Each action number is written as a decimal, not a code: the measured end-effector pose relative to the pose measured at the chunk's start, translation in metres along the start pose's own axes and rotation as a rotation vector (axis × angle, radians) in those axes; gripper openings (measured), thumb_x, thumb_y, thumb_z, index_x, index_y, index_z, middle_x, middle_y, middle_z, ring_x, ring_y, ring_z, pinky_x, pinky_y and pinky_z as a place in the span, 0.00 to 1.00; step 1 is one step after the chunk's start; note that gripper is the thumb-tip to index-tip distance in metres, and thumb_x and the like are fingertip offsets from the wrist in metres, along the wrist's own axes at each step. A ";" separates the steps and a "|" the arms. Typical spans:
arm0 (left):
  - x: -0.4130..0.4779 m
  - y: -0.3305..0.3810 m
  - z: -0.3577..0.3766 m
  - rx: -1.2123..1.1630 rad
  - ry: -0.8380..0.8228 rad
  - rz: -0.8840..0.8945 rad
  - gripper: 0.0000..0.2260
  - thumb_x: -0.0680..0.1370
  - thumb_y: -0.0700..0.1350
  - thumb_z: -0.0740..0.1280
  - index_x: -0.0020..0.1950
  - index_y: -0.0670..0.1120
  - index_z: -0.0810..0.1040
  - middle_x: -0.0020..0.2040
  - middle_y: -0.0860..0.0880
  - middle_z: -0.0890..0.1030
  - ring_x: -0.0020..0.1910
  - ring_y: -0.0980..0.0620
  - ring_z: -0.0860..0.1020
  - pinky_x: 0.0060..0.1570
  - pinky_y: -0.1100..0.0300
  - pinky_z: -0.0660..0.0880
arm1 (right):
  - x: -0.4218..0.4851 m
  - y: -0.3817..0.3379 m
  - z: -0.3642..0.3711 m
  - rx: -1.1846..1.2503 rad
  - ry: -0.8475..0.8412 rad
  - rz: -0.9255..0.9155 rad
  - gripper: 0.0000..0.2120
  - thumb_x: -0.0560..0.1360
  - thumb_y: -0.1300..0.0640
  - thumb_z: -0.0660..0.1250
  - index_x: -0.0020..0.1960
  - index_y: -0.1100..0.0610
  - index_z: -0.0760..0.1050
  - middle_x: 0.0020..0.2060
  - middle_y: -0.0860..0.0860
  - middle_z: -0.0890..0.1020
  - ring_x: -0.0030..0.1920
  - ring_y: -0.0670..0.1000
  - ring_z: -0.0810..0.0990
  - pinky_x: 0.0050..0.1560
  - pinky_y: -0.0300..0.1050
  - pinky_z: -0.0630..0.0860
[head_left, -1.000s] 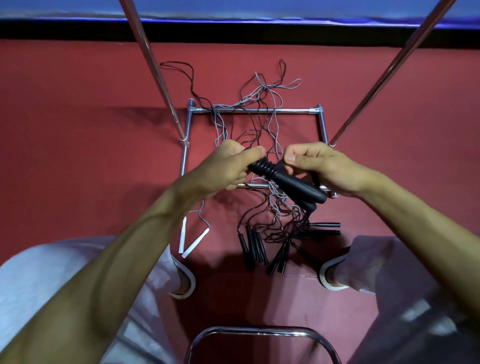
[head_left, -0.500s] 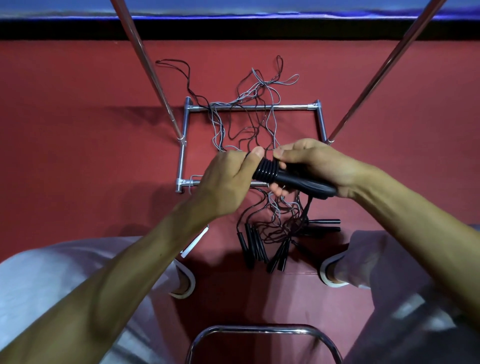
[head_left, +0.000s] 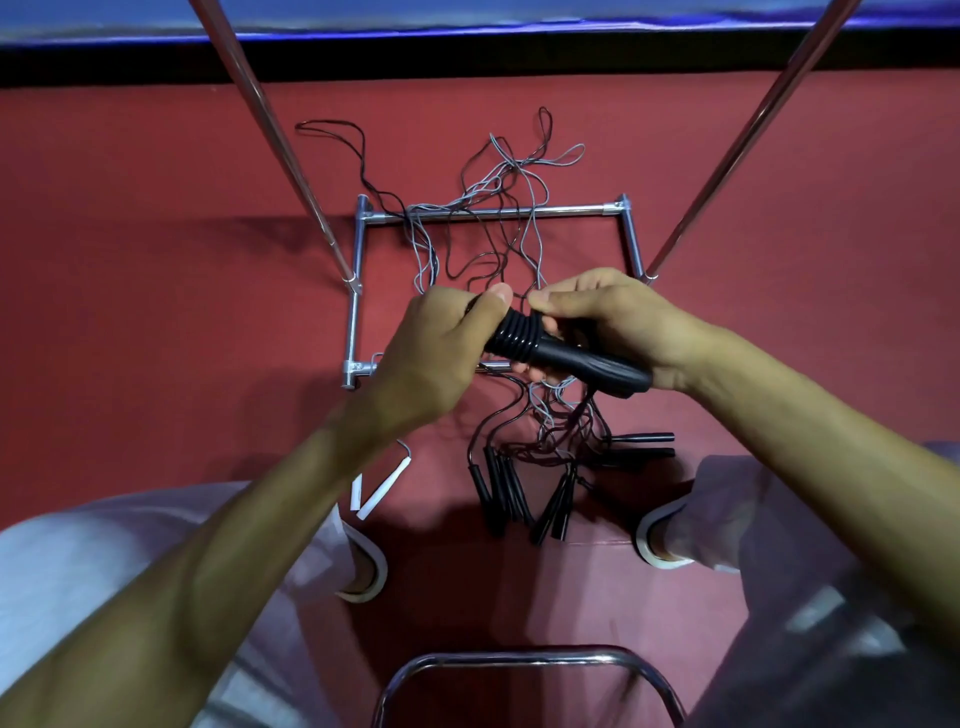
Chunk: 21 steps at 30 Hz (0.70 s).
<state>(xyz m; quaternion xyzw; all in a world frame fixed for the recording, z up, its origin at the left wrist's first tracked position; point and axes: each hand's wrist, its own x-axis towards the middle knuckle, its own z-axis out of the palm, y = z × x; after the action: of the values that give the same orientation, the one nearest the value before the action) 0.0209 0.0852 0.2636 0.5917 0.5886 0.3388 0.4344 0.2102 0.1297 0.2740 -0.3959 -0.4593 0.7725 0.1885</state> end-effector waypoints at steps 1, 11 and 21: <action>0.000 0.001 -0.001 -0.050 -0.020 -0.027 0.23 0.81 0.56 0.60 0.29 0.46 0.66 0.23 0.54 0.63 0.23 0.55 0.60 0.26 0.59 0.59 | 0.000 -0.002 -0.004 -0.036 -0.013 0.038 0.16 0.79 0.55 0.67 0.36 0.61 0.71 0.30 0.58 0.80 0.29 0.54 0.80 0.31 0.40 0.76; 0.008 0.004 -0.018 -0.867 -0.397 -0.515 0.23 0.82 0.50 0.54 0.27 0.50 0.61 0.20 0.55 0.57 0.22 0.57 0.50 0.19 0.64 0.48 | 0.000 -0.004 -0.021 0.143 -0.317 0.297 0.21 0.63 0.47 0.82 0.40 0.53 0.71 0.29 0.45 0.64 0.27 0.42 0.54 0.24 0.34 0.49; 0.015 -0.019 -0.037 -1.214 -0.355 -0.792 0.14 0.74 0.42 0.54 0.27 0.49 0.63 0.21 0.54 0.60 0.24 0.57 0.50 0.18 0.63 0.54 | 0.007 0.011 -0.031 -1.063 0.450 -0.555 0.06 0.75 0.54 0.77 0.47 0.57 0.87 0.34 0.49 0.81 0.32 0.49 0.77 0.37 0.43 0.73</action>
<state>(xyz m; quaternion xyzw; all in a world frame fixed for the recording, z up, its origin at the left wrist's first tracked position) -0.0197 0.1027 0.2589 0.0374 0.3882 0.3216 0.8628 0.2308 0.1458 0.2529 -0.4541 -0.8142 0.2599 0.2515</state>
